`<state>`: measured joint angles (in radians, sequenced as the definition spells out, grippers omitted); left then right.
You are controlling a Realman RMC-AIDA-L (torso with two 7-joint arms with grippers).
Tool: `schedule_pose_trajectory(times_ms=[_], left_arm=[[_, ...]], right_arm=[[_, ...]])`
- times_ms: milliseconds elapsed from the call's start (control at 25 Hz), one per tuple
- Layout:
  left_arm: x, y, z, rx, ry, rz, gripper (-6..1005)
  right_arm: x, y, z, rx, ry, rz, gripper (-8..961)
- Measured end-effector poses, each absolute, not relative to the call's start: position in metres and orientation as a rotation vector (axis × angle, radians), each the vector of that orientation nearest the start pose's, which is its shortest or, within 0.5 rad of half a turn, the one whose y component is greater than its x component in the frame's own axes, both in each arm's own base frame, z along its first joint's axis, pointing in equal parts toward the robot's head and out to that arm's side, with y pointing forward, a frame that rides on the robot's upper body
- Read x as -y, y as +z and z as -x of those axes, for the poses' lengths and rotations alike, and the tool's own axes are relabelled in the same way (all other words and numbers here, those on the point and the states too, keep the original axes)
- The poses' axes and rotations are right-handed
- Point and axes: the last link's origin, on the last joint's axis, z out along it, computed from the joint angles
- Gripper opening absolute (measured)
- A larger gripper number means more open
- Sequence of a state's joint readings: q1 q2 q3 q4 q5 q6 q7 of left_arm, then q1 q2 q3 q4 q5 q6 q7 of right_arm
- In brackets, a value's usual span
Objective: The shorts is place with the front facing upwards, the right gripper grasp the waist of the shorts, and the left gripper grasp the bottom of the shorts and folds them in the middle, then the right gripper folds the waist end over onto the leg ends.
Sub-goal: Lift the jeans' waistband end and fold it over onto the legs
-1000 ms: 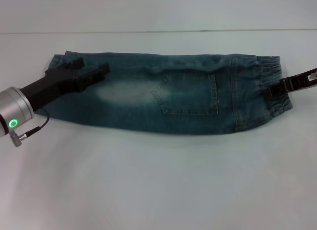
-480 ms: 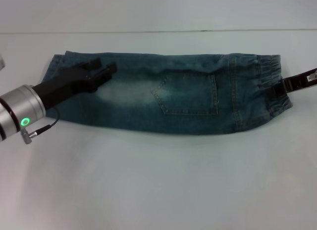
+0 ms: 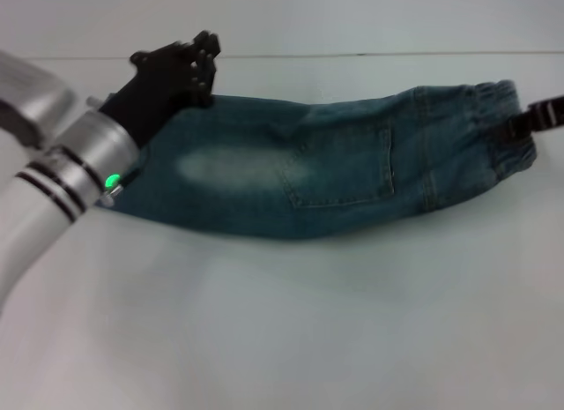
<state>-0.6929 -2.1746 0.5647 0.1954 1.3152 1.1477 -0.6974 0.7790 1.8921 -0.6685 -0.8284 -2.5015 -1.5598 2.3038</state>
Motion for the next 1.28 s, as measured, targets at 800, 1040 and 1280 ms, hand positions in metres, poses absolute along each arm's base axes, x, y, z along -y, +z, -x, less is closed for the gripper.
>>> schedule_pose_trajectory(times_ms=[800,1040,1280], left_arm=[[-0.361,-0.155,0.208,0.207,-0.391,2.349,1],[-0.333,-0.174,0.194,0.238,-0.489,2.436,1],[-0.315,-0.192,0.175,0.277,-0.54,2.5,0]], right_arm=[[-0.395,0.148,-0.184,-1.229,0.324,2.577,88],[-0.399,0.14,-0.165,-1.182,0.319,2.637,90],[-0.403,0.135,-0.148,-1.14,0.333,2.683,89]])
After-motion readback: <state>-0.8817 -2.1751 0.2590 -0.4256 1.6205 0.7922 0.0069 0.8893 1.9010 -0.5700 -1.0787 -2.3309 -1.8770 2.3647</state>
